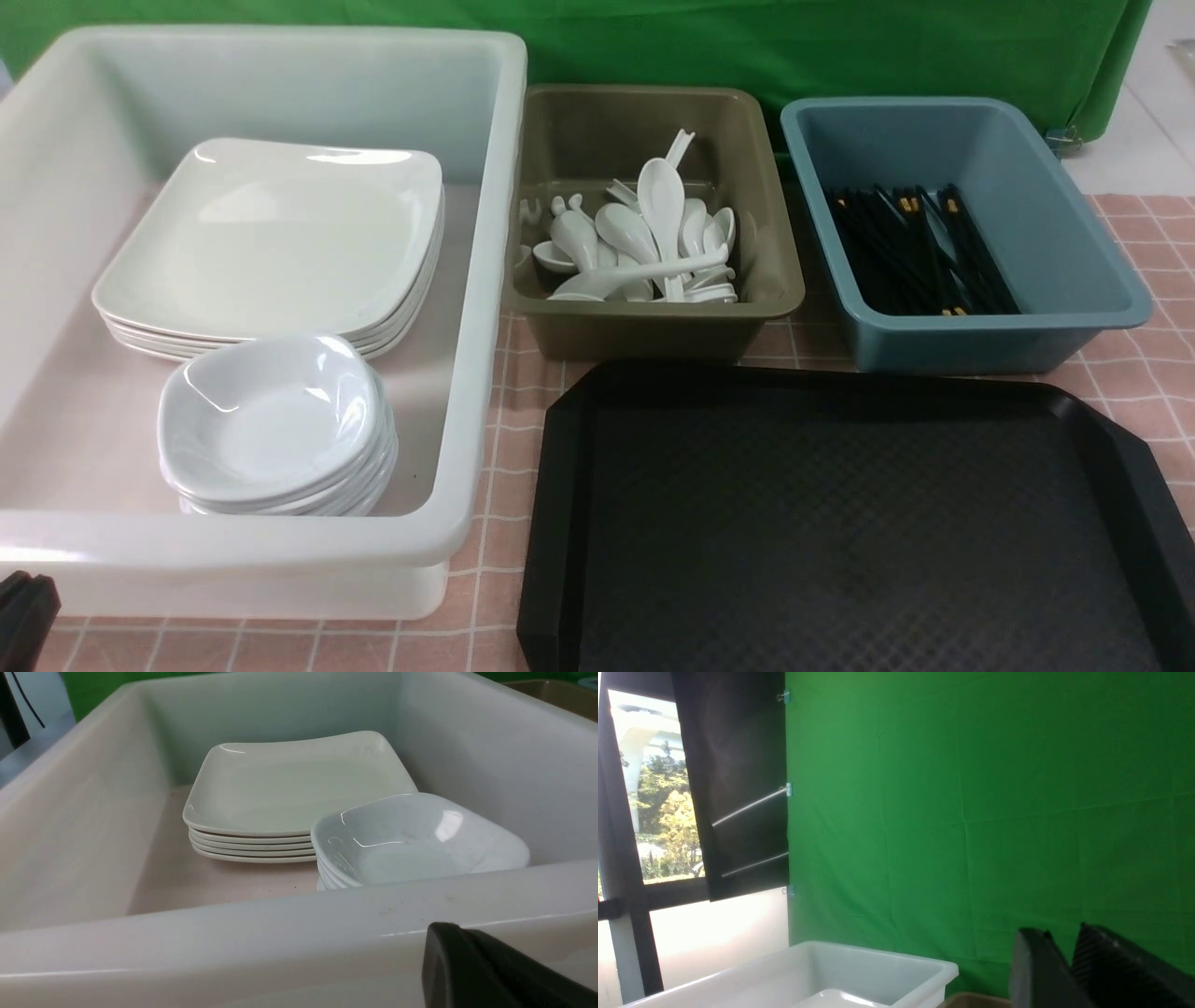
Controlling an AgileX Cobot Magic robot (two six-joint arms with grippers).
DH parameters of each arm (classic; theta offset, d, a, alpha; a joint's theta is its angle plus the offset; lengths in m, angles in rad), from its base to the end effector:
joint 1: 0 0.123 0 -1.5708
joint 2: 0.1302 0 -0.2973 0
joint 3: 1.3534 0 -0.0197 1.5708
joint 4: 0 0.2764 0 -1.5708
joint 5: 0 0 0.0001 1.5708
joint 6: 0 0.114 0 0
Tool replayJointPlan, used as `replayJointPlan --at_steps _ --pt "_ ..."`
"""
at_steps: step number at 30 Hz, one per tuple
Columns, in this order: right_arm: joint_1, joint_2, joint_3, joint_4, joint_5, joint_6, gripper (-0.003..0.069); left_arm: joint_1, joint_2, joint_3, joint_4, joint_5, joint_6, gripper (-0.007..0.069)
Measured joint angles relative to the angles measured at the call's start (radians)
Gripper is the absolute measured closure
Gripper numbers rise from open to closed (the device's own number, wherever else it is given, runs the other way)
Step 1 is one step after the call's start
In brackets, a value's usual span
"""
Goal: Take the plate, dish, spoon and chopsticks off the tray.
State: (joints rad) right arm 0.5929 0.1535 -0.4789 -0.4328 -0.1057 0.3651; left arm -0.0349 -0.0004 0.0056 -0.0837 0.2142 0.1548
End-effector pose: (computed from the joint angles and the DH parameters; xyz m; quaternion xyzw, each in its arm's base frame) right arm 0.0465 0.0373 0.3905 -0.1818 0.4730 0.2355 0.8293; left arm 0.0919 -0.0052 0.1887 0.0464 0.7506 0.0059 0.6591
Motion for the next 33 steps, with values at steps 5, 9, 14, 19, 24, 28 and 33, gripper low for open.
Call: replayJointPlan --at_steps 5,9,14,19,24,28,33 --pt "0.000 0.000 0.000 0.000 0.000 0.000 0.0463 0.000 0.000 0.000 0.006 0.000 0.000 0.0620" --pt "0.000 0.000 0.000 0.024 0.008 -0.016 0.0463 0.000 0.000 0.000 0.006 0.000 0.000 0.0620" --pt "0.000 0.006 0.000 0.258 0.024 -0.260 0.0459 0.000 0.000 0.000 0.007 0.000 0.000 0.0620" --pt "0.000 0.026 0.000 0.371 0.061 -0.378 0.0449 0.000 0.000 0.000 0.007 0.000 0.000 0.0620" --pt "-0.027 0.020 0.012 0.379 0.152 -0.387 0.0441 0.000 0.000 0.000 0.007 0.000 0.000 0.0620" --pt "-0.233 0.012 0.108 0.380 0.204 -0.399 0.0433 0.000 0.000 0.000 0.011 0.000 0.000 0.0620" --pt "-0.437 0.013 0.309 0.380 0.227 -0.432 0.0421 0.000 0.000 0.001 0.015 -0.001 0.000 0.0620"
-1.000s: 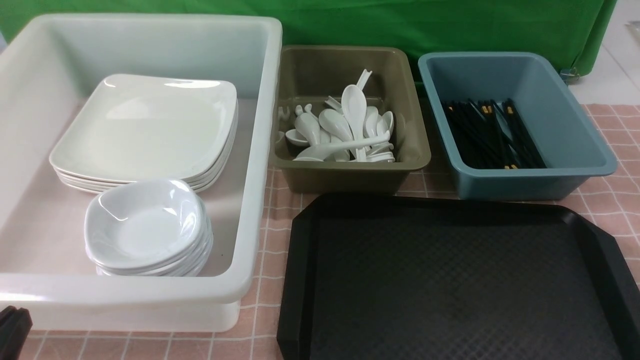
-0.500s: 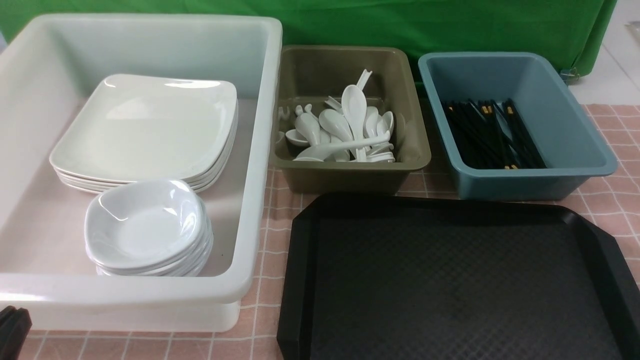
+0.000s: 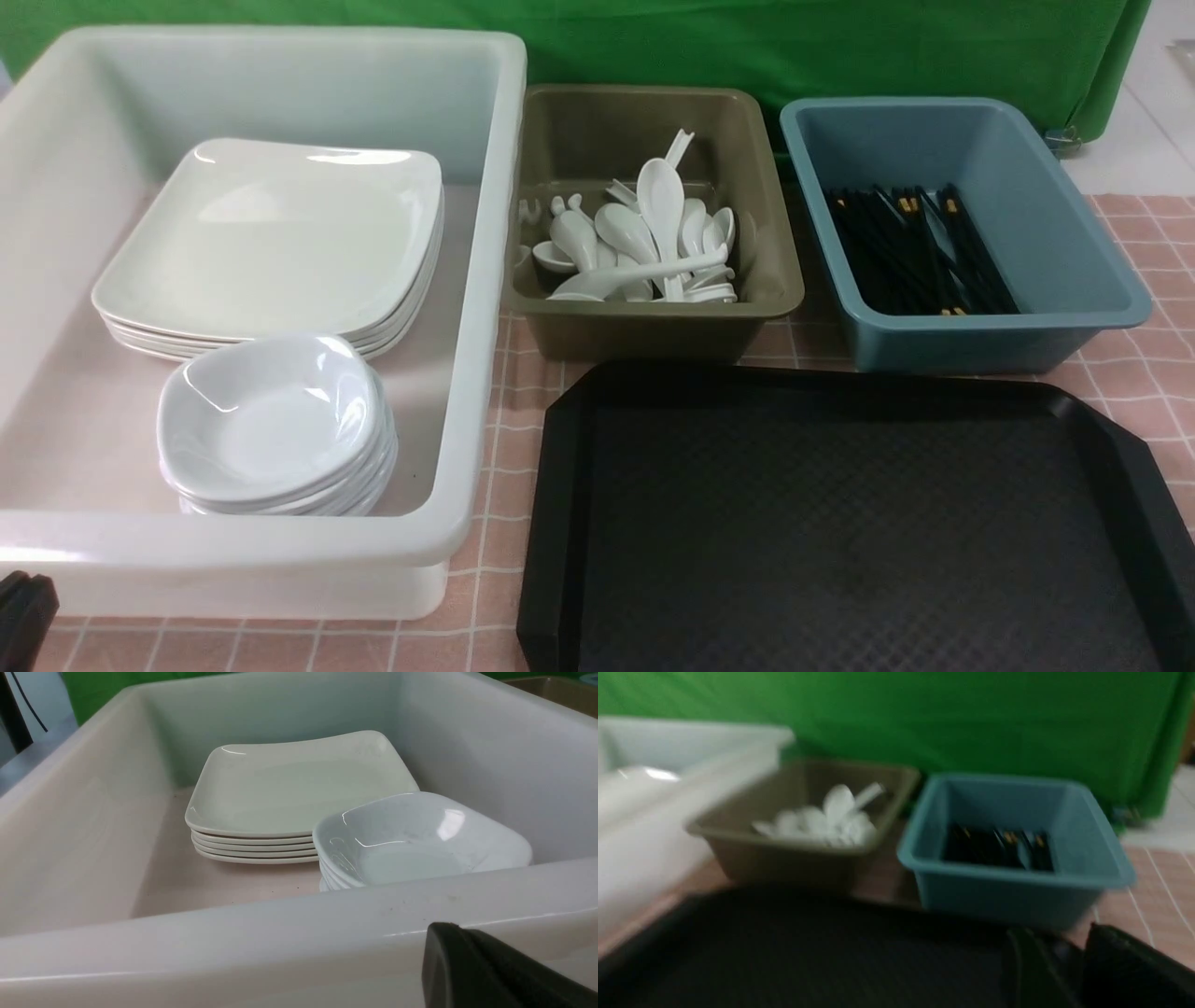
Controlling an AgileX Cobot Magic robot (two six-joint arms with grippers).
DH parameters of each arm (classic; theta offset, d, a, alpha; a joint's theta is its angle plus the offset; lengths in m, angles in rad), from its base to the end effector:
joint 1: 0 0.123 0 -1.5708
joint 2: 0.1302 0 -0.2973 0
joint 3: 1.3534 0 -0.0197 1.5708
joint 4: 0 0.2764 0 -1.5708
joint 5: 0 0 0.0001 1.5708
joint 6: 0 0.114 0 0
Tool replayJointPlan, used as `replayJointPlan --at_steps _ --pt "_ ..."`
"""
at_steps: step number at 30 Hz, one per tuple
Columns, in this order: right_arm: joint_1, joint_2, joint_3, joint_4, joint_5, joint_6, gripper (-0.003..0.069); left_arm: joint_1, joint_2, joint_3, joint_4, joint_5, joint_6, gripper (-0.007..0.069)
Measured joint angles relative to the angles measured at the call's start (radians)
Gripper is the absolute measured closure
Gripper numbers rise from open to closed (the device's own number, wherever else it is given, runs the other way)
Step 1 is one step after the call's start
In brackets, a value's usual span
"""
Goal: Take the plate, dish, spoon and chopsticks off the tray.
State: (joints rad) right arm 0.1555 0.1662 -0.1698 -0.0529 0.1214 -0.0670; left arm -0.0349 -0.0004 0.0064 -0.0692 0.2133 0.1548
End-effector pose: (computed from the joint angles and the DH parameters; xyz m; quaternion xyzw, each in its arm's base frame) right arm 0.1020 0.0152 0.2509 -0.0962 0.7113 0.0102 0.6962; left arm 0.0920 -0.0049 0.1885 0.0507 0.7504 0.0117 0.6590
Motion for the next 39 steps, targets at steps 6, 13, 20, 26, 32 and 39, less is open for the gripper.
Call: replayJointPlan --at_steps 6,13,20,26,32,39 --pt "-0.102 -0.106 0.161 0.000 0.041 -0.014 0.0418 0.000 0.000 0.000 0.013 0.000 0.000 0.0620" --pt "-0.112 -0.151 0.158 0.000 0.061 -0.050 0.0417 0.000 0.000 0.000 0.022 -0.002 0.000 0.0620" --pt "-0.112 -0.151 0.158 0.000 0.061 -0.050 0.0419 0.000 0.000 0.000 0.030 -0.004 0.000 0.0620" --pt "-0.112 -0.151 0.158 0.000 0.061 -0.050 0.0419 0.000 0.000 0.000 0.031 -0.004 0.000 0.0620" --pt "-0.112 -0.151 0.158 0.000 0.061 -0.050 0.0418 0.000 0.000 0.000 0.034 -0.004 0.000 0.0620" --pt "-0.112 -0.151 0.158 0.000 0.061 -0.050 0.0418 0.000 0.000 0.000 0.037 -0.004 0.000 0.0620"
